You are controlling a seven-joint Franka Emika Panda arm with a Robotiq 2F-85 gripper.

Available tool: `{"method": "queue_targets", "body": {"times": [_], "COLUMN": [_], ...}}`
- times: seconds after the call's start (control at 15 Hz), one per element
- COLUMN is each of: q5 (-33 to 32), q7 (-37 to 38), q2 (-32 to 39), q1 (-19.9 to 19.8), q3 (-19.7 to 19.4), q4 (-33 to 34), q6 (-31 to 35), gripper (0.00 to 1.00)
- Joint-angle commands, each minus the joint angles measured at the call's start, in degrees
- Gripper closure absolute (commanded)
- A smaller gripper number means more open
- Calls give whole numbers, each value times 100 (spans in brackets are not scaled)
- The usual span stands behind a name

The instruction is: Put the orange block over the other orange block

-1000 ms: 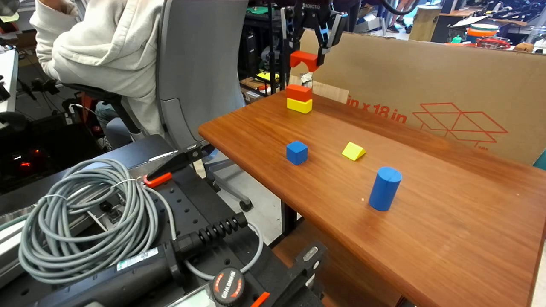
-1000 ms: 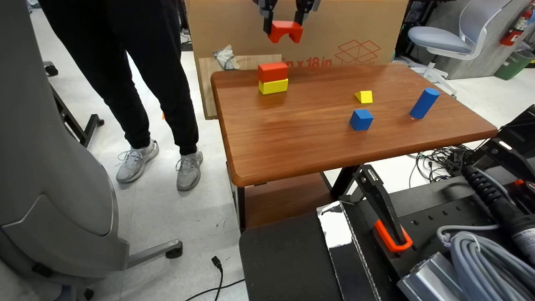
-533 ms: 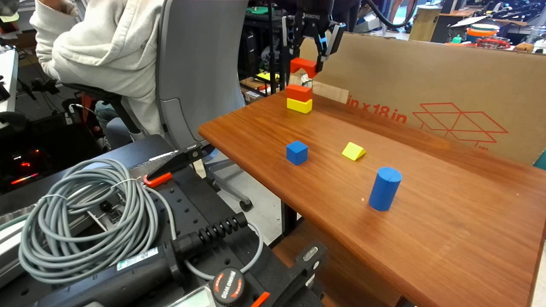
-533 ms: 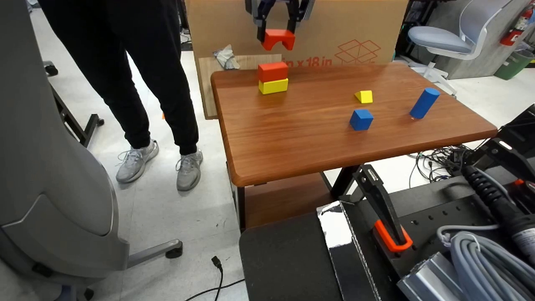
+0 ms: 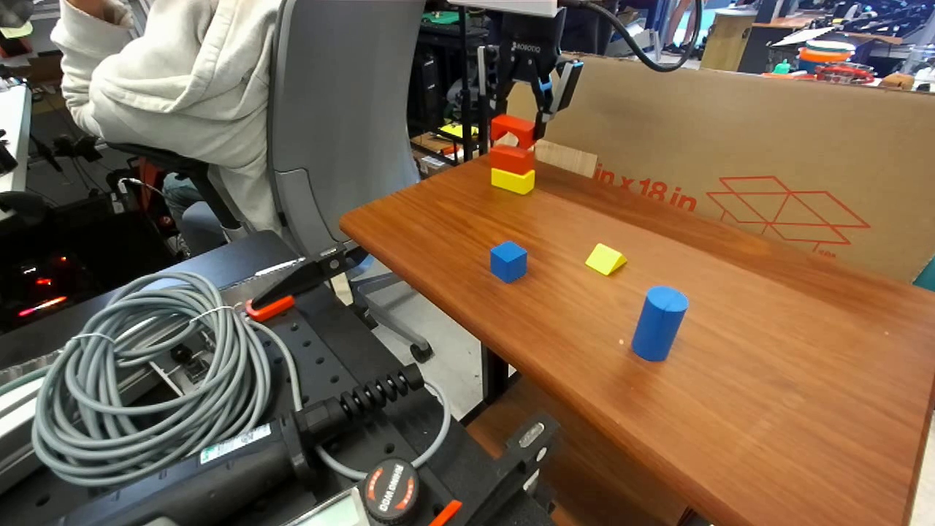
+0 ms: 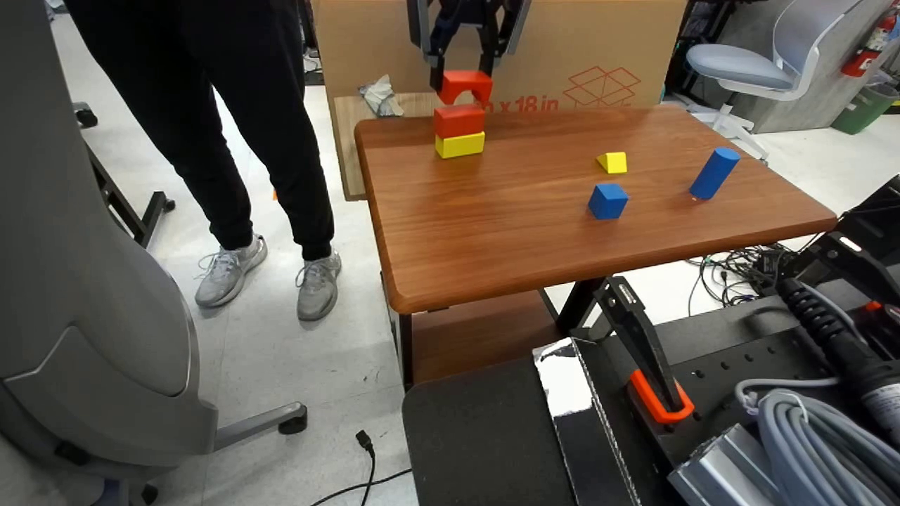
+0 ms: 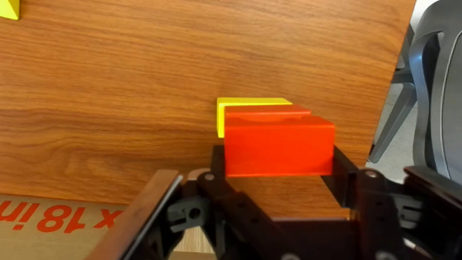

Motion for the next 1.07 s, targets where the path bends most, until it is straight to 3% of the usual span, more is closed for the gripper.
{"method": "queue_targets", "body": {"times": [0.0,0.8,0.87,1.0], "q5": [-8,0,13,26], "q7": [44,131,139,149], "q2": [179,397,423,415], "q1": [46,83,70,55], "q3": [-20,-47,-51,-54], "q4": [346,619,656,674], "q6": [-286,-533,-592,-670], "gripper": [59,59,9,3]}}
